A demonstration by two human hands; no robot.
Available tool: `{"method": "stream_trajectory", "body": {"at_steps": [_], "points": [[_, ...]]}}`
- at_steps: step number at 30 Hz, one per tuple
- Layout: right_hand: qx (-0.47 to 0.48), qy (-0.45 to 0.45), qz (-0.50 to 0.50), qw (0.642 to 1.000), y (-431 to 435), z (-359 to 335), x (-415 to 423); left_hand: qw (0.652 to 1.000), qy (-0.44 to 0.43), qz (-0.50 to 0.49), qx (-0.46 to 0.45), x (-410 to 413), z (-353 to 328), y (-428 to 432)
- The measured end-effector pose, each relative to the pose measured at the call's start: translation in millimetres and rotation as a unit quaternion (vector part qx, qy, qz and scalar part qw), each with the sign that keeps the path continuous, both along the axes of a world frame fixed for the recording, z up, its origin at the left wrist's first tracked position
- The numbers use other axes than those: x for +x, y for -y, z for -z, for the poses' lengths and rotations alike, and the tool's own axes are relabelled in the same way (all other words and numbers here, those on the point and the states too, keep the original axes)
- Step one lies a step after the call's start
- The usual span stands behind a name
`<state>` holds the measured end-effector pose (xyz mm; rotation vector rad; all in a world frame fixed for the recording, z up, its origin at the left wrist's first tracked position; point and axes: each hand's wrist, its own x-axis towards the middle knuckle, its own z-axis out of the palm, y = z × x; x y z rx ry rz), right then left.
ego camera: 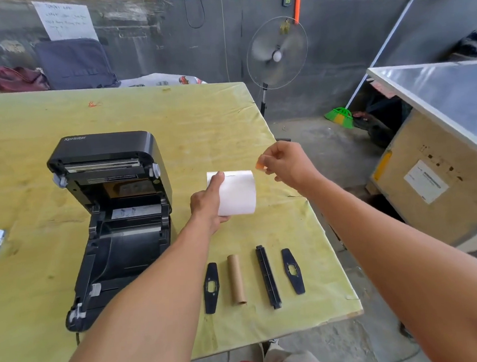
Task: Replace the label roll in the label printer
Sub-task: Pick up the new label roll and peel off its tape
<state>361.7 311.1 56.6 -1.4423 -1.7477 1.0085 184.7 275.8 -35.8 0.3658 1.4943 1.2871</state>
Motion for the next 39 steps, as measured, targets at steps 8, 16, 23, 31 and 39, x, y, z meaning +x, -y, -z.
{"method": "stream_trajectory", "body": {"at_steps": [8,16,23,31,39], "points": [[-0.056,0.074,-0.002,0.996,-37,36,17,0.999,0.024,-0.030,-0.021,0,20,-25],[-0.098,0.261,-0.131,0.951,-64,104,22,0.997,0.032,-0.059,-0.031,-2,31,-52],[-0.122,0.358,-0.214,0.901,-77,141,22,0.995,0.029,-0.074,-0.057,-1,45,-69],[-0.115,0.415,-0.215,0.876,-93,137,20,0.996,0.023,-0.071,-0.050,-1,40,-77],[-0.084,0.409,-0.171,0.892,-89,130,13,0.997,0.010,-0.060,-0.037,-7,28,-69]]}}
